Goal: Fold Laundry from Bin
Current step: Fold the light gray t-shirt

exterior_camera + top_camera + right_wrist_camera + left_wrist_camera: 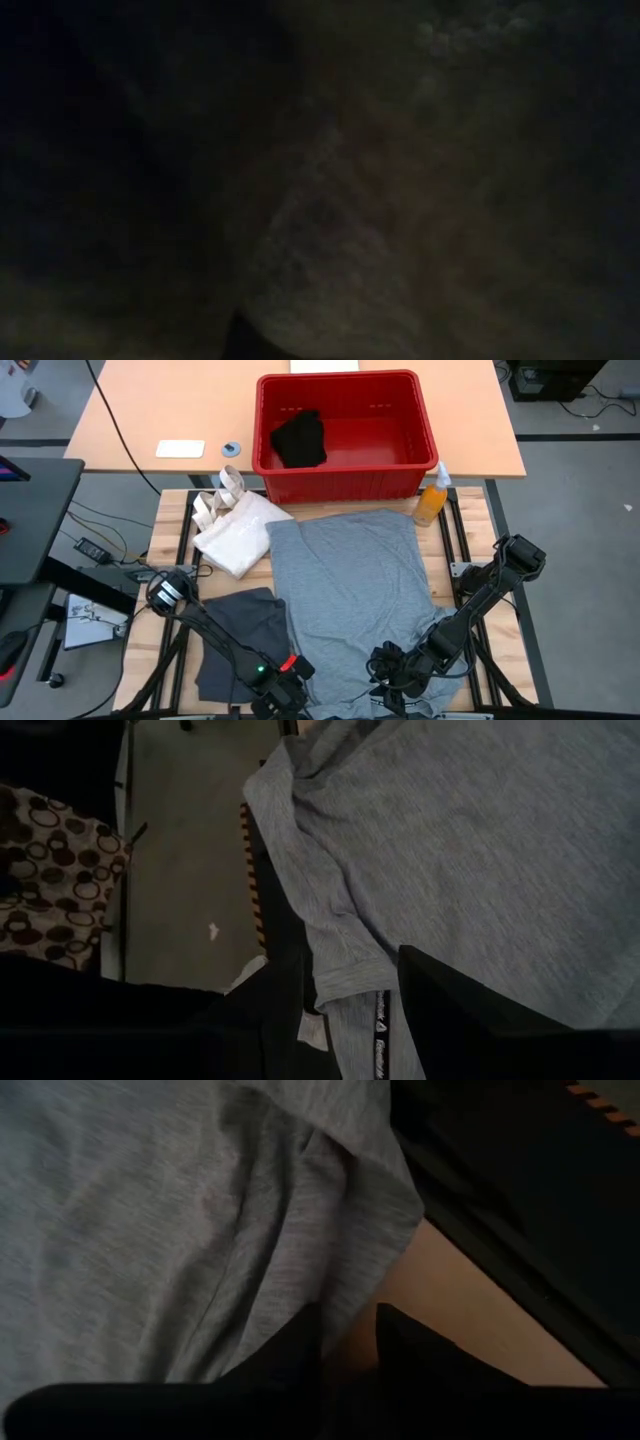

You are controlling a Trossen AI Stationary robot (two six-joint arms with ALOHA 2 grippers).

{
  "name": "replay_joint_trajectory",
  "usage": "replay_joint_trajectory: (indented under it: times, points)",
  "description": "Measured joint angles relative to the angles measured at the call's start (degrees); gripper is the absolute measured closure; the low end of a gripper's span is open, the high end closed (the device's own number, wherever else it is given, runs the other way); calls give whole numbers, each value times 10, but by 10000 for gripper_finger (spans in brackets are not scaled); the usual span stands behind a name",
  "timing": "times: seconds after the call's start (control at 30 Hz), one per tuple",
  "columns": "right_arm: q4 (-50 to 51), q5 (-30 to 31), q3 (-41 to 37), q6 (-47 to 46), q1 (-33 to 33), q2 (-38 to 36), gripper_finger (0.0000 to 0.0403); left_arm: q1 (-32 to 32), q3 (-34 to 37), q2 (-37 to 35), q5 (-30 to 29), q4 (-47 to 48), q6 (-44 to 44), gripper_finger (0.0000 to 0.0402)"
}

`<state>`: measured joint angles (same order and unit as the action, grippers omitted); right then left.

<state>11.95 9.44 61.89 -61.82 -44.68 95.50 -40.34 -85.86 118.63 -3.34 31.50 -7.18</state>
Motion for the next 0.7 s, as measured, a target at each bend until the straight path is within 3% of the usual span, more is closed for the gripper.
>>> replay_joint_trajectory:
  times: [0.23,0.43,0.7]
  points:
    - [-4,9,0,0,-1,0,231,2,0,3,-14,1,-1,301]
    - [-4,16,0,2,-1,0,231,7,0,3,-16,6,10,388]
    - [-3,14,0,2,-2,0,231,6,0,-3,4,5,48,399]
